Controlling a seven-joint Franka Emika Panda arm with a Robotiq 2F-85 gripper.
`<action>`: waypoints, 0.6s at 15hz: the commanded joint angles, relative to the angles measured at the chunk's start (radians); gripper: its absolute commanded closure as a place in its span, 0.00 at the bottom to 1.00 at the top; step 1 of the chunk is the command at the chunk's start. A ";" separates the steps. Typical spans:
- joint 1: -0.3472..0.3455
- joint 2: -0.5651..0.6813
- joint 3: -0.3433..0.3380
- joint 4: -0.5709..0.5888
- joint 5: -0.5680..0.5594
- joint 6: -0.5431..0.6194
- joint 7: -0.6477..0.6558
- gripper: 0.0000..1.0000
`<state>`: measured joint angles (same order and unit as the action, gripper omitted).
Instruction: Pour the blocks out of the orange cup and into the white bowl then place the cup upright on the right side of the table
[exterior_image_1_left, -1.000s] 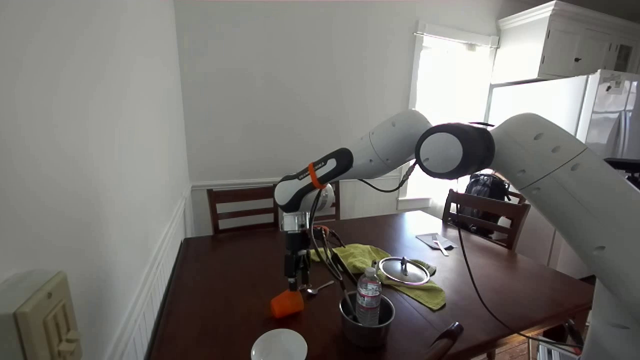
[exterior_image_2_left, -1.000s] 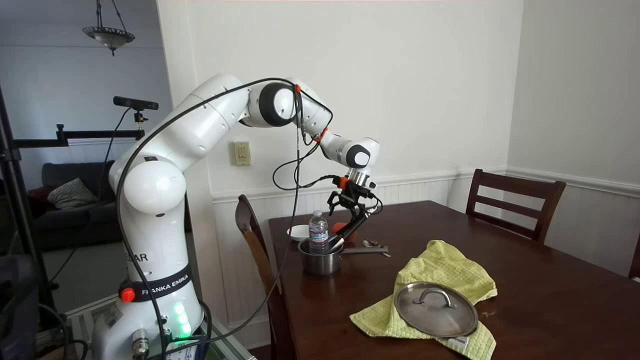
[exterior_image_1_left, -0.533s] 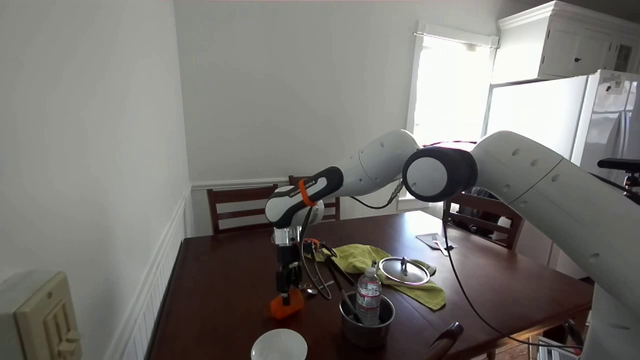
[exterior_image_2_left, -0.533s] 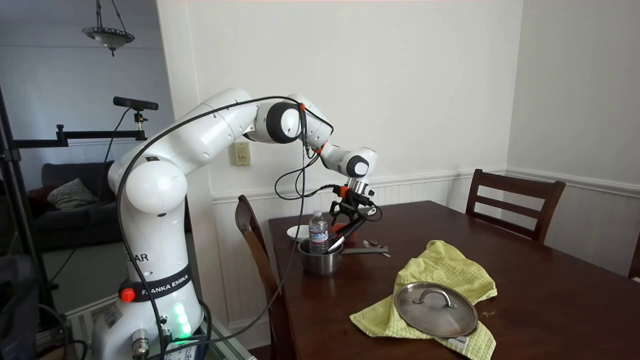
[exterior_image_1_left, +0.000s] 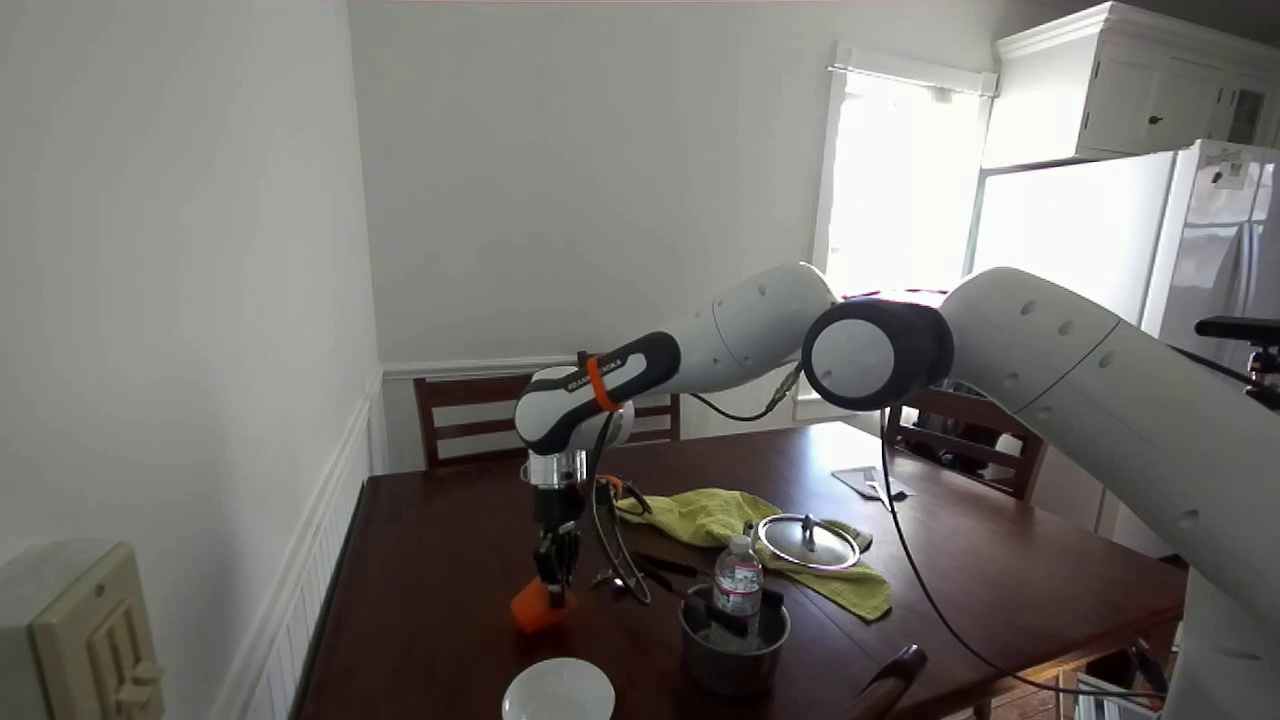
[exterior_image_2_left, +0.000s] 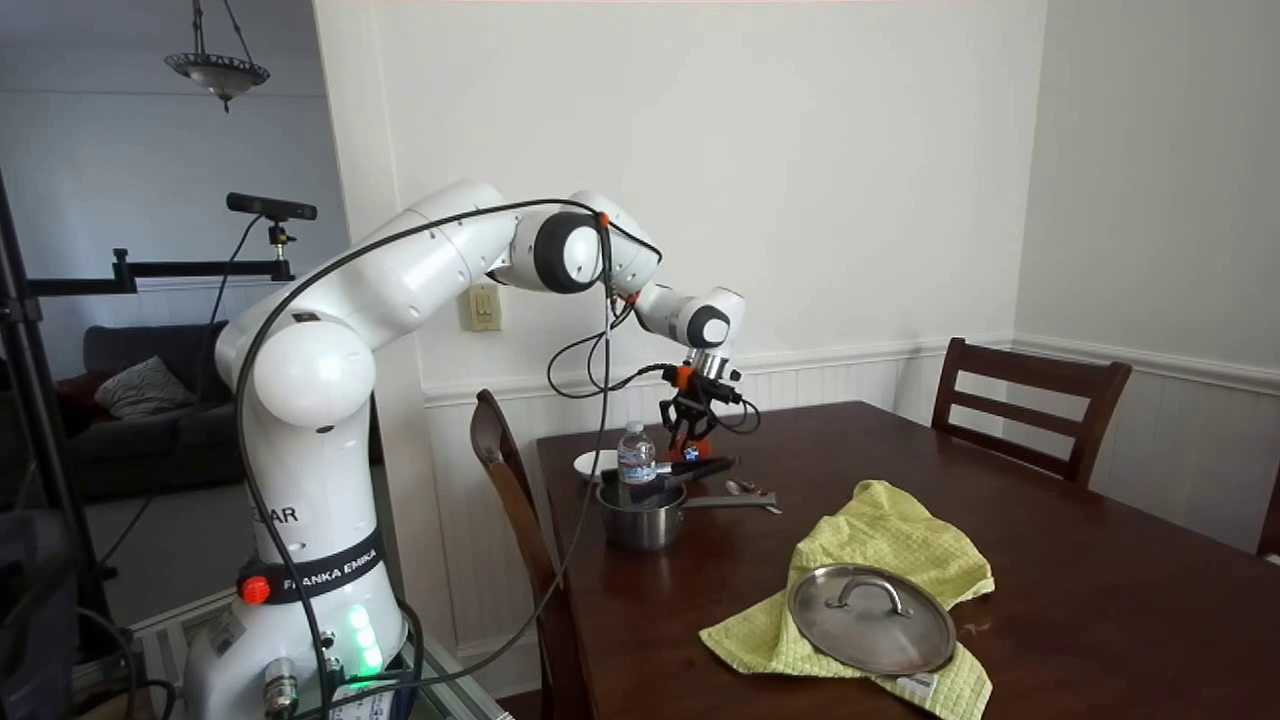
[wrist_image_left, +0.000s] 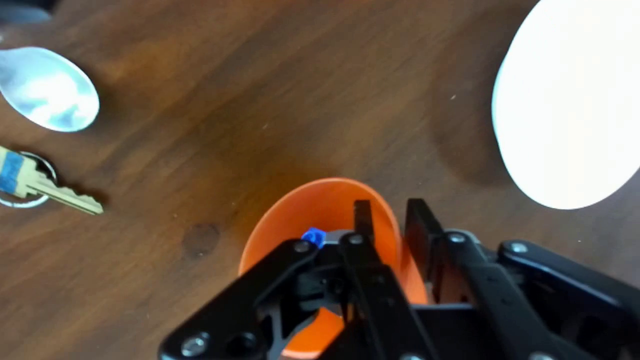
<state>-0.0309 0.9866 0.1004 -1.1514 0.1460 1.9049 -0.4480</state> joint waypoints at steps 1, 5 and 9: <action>-0.001 -0.009 0.028 0.010 -0.033 0.001 -0.038 1.00; 0.001 -0.017 0.031 0.017 -0.047 0.009 -0.066 0.98; -0.005 -0.058 0.052 -0.033 -0.061 0.014 -0.144 0.98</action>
<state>-0.0229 0.9737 0.1228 -1.1336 0.1154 1.9107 -0.5223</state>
